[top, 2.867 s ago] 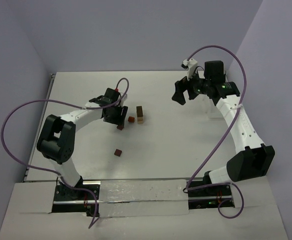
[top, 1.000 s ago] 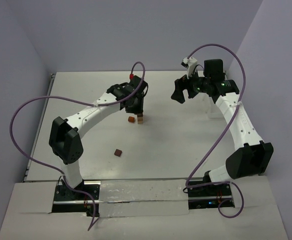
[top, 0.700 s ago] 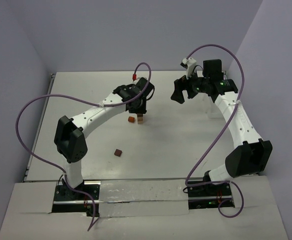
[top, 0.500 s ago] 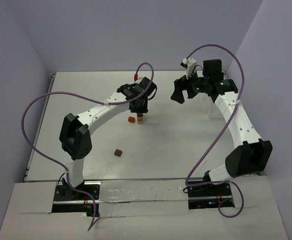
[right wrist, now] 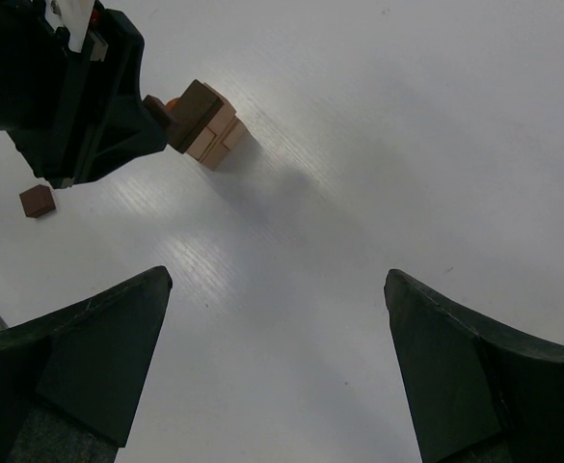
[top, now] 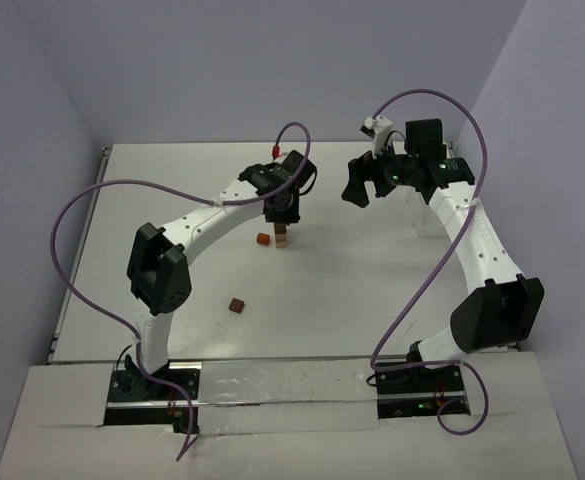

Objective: Build the wood block tower

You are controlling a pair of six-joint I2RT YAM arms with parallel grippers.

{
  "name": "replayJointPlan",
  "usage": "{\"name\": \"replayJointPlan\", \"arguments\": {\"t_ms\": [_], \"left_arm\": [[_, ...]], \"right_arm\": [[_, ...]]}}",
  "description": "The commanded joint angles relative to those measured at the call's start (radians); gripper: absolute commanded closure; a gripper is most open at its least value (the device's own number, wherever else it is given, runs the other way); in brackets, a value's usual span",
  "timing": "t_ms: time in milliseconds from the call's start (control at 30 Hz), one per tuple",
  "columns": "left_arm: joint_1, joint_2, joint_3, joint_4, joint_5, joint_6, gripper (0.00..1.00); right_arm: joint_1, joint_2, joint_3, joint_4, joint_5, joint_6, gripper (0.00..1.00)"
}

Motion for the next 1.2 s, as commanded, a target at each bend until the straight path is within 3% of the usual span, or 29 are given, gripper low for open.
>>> {"name": "replayJointPlan", "arguments": {"t_ms": [0, 367, 500, 733, 1167], "left_arm": [[0.029, 0.023, 0.063, -0.002, 0.052, 0.015, 1.00], [0.058, -0.045, 0.041, 0.092, 0.055, -0.002, 1.00], [0.065, -0.036, 0.078, 0.054, 0.044, -0.035, 1.00], [0.077, -0.076, -0.052, 0.095, 0.059, -0.068, 1.00], [0.083, -0.055, -0.060, 0.107, 0.102, -0.068, 0.99]], "right_arm": [[-0.007, 0.001, 0.047, 0.009, -0.009, 0.007, 0.00], [-0.007, 0.020, 0.066, -0.002, -0.021, 0.010, 0.00], [-0.007, 0.019, 0.067, -0.004, -0.023, 0.013, 0.00], [-0.007, 0.017, 0.064, -0.004, -0.023, 0.012, 0.00], [-0.007, 0.041, 0.082, -0.015, -0.026, 0.013, 0.00]]}}
